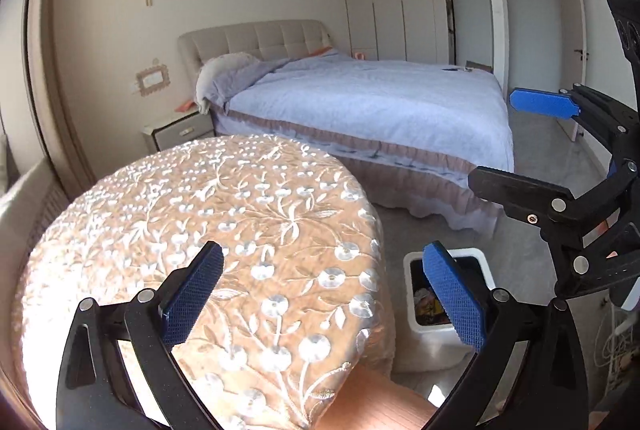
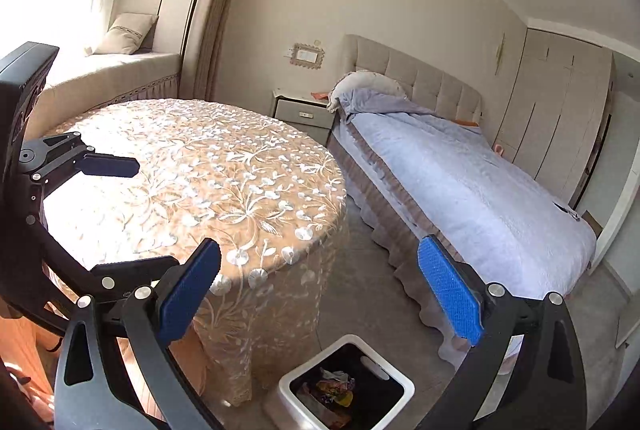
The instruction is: Collect trash
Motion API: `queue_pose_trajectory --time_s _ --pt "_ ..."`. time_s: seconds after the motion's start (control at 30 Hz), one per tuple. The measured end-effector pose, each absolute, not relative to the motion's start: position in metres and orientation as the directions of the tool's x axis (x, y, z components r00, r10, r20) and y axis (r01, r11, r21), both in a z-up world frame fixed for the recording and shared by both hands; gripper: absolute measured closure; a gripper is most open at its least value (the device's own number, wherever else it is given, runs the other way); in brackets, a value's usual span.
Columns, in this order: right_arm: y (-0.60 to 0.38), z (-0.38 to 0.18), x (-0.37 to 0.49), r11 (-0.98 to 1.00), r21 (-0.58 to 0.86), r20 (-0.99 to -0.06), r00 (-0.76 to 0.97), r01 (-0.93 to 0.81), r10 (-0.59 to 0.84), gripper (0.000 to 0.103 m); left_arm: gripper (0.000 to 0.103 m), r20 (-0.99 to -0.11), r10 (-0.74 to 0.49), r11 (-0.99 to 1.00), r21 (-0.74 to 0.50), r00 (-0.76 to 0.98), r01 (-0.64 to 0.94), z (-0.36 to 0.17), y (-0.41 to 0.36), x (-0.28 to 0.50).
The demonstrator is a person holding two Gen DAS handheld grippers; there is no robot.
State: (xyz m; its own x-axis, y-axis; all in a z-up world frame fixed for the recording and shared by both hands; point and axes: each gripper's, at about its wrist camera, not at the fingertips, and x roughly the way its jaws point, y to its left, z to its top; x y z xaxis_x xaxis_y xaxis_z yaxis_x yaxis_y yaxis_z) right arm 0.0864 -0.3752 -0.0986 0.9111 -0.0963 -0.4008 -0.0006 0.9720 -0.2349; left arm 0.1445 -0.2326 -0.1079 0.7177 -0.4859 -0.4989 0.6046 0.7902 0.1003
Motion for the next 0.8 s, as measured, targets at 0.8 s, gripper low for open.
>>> queue_pose_trajectory --time_s 0.8 --pt "-0.225 -0.054 0.073 1.0 -0.003 -0.28 0.96 0.018 -0.018 0.005 0.005 -0.32 -0.112 0.993 -0.013 0.941 0.114 -0.047 -0.043 0.084"
